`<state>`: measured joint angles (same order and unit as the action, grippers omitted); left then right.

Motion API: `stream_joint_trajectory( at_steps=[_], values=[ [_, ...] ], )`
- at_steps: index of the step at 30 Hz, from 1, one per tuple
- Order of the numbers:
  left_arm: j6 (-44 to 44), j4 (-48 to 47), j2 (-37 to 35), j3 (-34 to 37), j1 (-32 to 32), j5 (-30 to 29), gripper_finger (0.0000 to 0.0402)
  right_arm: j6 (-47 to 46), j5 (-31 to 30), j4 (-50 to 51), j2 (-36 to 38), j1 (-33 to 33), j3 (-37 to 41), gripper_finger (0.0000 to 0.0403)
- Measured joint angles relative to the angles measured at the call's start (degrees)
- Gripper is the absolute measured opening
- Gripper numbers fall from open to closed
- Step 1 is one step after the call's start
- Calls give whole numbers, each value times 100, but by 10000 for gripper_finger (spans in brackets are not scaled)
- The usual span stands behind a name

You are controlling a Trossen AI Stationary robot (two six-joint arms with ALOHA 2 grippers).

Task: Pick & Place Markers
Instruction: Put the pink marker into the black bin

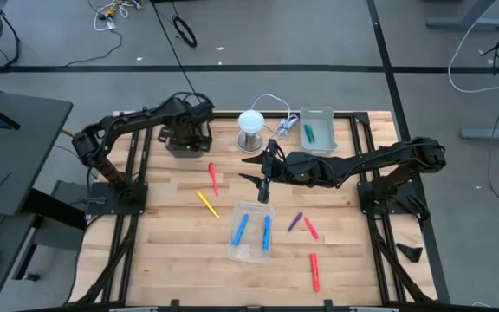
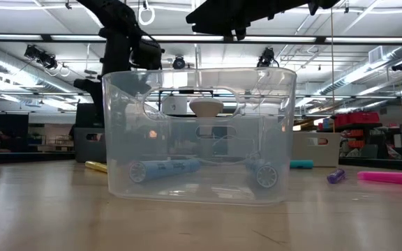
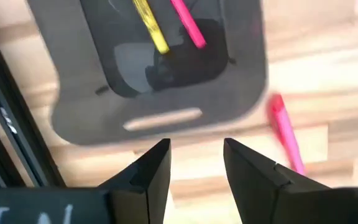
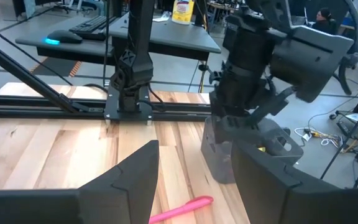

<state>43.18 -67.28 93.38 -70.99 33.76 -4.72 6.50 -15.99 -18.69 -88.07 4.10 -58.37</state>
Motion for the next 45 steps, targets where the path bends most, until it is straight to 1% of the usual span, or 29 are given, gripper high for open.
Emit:
stream_joint_trajectory(
  at_steps=[3, 8, 11, 16, 21, 26, 31, 41, 45],
  values=[
    [331, -33, -75, 1, -370, -48, 156, 2, 0, 71, -1, 0, 0, 204],
    [1050, -62, -183, 3, -1036, -351, 156, 0, 15, 344, -2, 33, 0, 204],
    [1546, -109, -240, 5, -1424, -438, 156, 0, 15, 435, -2, 100, 0, 204],
    [2375, -11, -236, 7, -2024, -490, 156, 32, 16, 467, -2, 322, 0, 204],
    [3025, 117, -235, 7, -2412, -597, 156, 178, 22, 451, -2, 625, 0, 204],
    [3385, 392, -235, 7, -2586, -600, 156, 464, 9, 352, 0, 838, 0, 204],
    [3568, 695, -219, 7, -2627, -598, 156, 505, 1, 345, 0, 905, 0, 204],
    [3567, 1043, 208, 15, -2662, -597, 149, 452, -2, 425, 4, 984, 0, 204],
    [3564, 1023, 475, 18, -2662, -651, 149, 455, 0, 471, 7, 1066, 0, 204]
  ],
)
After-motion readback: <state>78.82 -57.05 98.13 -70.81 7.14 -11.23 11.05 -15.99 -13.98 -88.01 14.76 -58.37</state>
